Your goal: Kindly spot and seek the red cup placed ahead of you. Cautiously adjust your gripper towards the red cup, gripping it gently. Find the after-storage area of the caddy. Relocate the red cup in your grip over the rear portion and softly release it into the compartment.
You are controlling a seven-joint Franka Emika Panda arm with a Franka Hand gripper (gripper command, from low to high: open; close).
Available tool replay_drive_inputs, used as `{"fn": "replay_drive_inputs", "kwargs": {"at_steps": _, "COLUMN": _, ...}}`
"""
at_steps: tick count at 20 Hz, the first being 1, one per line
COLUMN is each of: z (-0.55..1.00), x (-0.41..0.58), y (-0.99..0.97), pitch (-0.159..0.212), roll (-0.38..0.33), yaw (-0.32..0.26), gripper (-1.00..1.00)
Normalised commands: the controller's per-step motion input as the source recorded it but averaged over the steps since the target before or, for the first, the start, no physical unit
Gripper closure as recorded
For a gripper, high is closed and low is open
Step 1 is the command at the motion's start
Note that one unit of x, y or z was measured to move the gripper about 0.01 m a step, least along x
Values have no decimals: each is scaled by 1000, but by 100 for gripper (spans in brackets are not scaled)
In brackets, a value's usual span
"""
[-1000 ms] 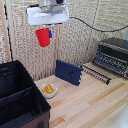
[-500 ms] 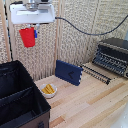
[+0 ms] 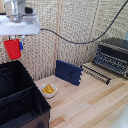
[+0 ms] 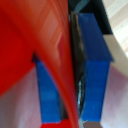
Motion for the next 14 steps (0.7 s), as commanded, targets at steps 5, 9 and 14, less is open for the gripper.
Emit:
{"fn": "replay_drive_inputs", "kwargs": {"at_steps": 5, "z": -378, "x": 195, "y": 156, "pitch": 0, "roll": 0, "yaw": 171, "gripper": -100}}
{"fn": "replay_drive_inputs", "kwargs": {"at_steps": 9, "z": -25, "x": 244, "y": -85, "pitch": -1, "roll": 0, "yaw": 182, "gripper": -100}}
{"fn": "replay_drive_inputs", "kwargs": {"at_steps": 14, "z": 235, "x": 148, "y": -203, "pitch": 51, "roll": 35, "yaw": 60, "gripper": -100}}
